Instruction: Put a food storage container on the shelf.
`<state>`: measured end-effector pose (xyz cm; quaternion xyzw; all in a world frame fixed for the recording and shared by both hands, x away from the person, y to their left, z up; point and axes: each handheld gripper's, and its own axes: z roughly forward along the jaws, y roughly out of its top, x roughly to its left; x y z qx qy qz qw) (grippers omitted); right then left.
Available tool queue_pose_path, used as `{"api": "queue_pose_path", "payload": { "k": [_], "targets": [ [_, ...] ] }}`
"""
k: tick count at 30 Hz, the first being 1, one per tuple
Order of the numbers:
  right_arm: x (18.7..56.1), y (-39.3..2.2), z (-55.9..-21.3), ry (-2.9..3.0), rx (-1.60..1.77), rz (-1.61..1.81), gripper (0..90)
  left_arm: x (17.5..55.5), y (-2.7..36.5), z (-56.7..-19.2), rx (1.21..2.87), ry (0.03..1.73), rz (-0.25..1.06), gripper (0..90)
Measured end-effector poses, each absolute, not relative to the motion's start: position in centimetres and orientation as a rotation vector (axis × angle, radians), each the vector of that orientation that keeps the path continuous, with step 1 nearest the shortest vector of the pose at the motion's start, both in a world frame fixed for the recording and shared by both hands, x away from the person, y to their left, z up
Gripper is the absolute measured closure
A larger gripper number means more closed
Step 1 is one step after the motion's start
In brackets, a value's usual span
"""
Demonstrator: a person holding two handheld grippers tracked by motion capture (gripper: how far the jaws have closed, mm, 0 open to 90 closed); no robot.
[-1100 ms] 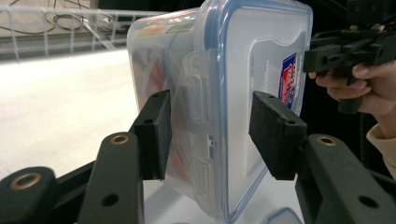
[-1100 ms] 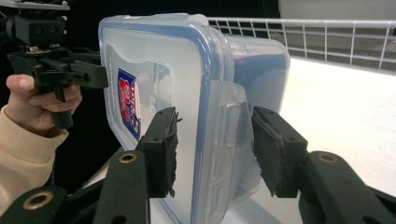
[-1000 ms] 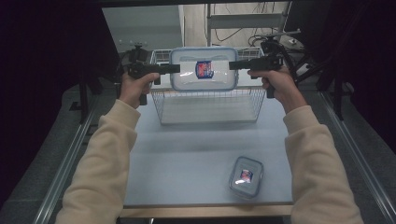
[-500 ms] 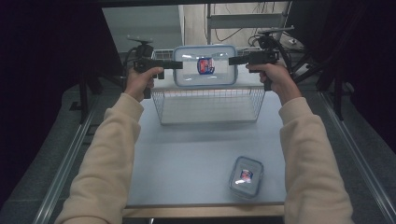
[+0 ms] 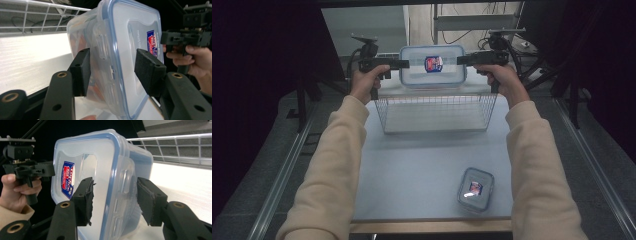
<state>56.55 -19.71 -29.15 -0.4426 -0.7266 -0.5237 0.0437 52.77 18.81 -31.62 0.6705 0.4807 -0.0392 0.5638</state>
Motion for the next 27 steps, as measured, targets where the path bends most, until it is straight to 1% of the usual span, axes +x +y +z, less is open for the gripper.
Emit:
{"api": "queue_pose_path", "payload": {
  "k": [7, 8, 11, 13, 16, 18, 23, 27],
  "targets": [
    [57.2, -19.5, -29.8, -2.124, -1.478, -1.594, 45.2, 54.2, 18.5, -32.3, 1.543, 1.189, -0.121, 41.5],
    [57.3, -19.3, -29.9, -2.128, -1.554, -1.588, 48.1, 54.5, 18.4, -32.5, 1.556, 1.221, -0.101, 41.3],
    [57.3, -19.1, -30.2, -2.097, -1.624, -1.583, 45.3, 54.6, 18.4, -32.8, 1.534, 1.228, -0.107, 42.7],
    [57.1, -18.9, -30.2, -2.09, -1.638, -1.603, 43.1, 54.5, 18.4, -32.8, 1.535, 1.237, -0.103, 38.5],
    [56.4, -18.9, -29.9, -2.136, -1.641, -1.645, 41.1, 53.9, 18.6, -32.5, 1.518, 1.237, -0.036, 36.0],
    [55.8, -19.1, -29.5, -2.156, -1.622, -1.675, 40.8, 53.5, 18.8, -32.2, 1.516, 1.225, -0.021, 34.5],
    [54.0, -19.9, -28.7, -2.22, -1.56, -1.708, 41.1, 51.7, 19.0, -31.6, 1.549, 1.188, 0.024, 34.8],
    [52.6, -20.5, -28.6, -2.265, -1.516, -1.725, 43.2, 50.2, 19.1, -31.4, 1.587, 1.148, 0.057, 36.2]
  ]
}}
